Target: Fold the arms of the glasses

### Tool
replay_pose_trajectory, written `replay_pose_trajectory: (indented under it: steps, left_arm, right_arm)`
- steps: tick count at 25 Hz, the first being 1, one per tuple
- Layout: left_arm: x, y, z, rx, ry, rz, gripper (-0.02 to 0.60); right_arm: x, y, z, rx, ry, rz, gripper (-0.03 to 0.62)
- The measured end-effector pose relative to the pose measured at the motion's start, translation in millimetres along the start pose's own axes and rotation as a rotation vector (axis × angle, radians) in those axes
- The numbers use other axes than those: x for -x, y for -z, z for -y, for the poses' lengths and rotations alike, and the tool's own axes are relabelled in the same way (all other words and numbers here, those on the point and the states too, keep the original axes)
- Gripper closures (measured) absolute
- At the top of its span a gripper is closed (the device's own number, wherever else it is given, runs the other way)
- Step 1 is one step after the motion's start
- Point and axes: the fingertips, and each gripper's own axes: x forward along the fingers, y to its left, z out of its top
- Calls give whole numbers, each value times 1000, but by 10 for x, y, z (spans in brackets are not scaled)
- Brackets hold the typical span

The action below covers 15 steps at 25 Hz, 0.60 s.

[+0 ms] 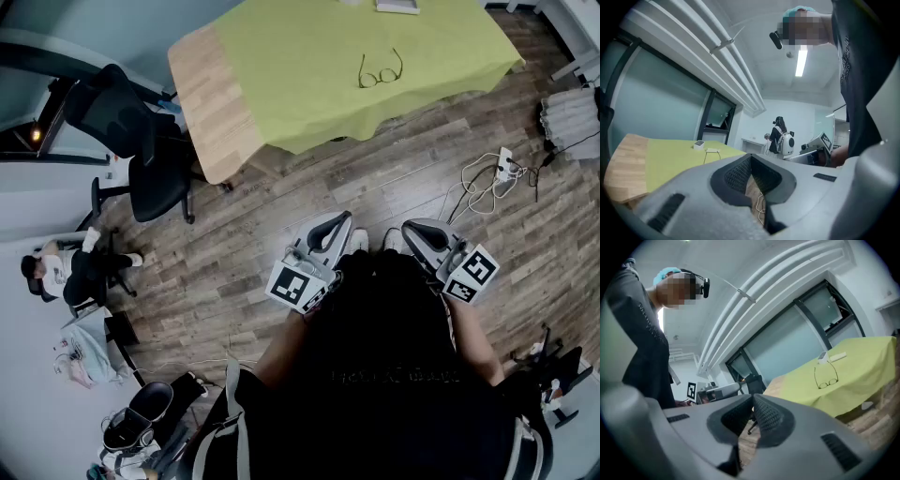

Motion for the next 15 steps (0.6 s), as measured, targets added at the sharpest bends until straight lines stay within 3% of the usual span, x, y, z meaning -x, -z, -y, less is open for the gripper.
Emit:
replay_pose_trajectory:
  steps: [8,12,15]
  left_arm:
    - [-199,-127,341,-139,23,5,563]
    - [-324,-179,480,-166,15,4,563]
    - [-407,-137,578,-171,5,-12,563]
  right_arm:
    - [234,-108,-98,121,-50,1,560]
    - [359,-259,-113,224,-79,41,560]
    - [479,-349,-70,233,-99,92,560]
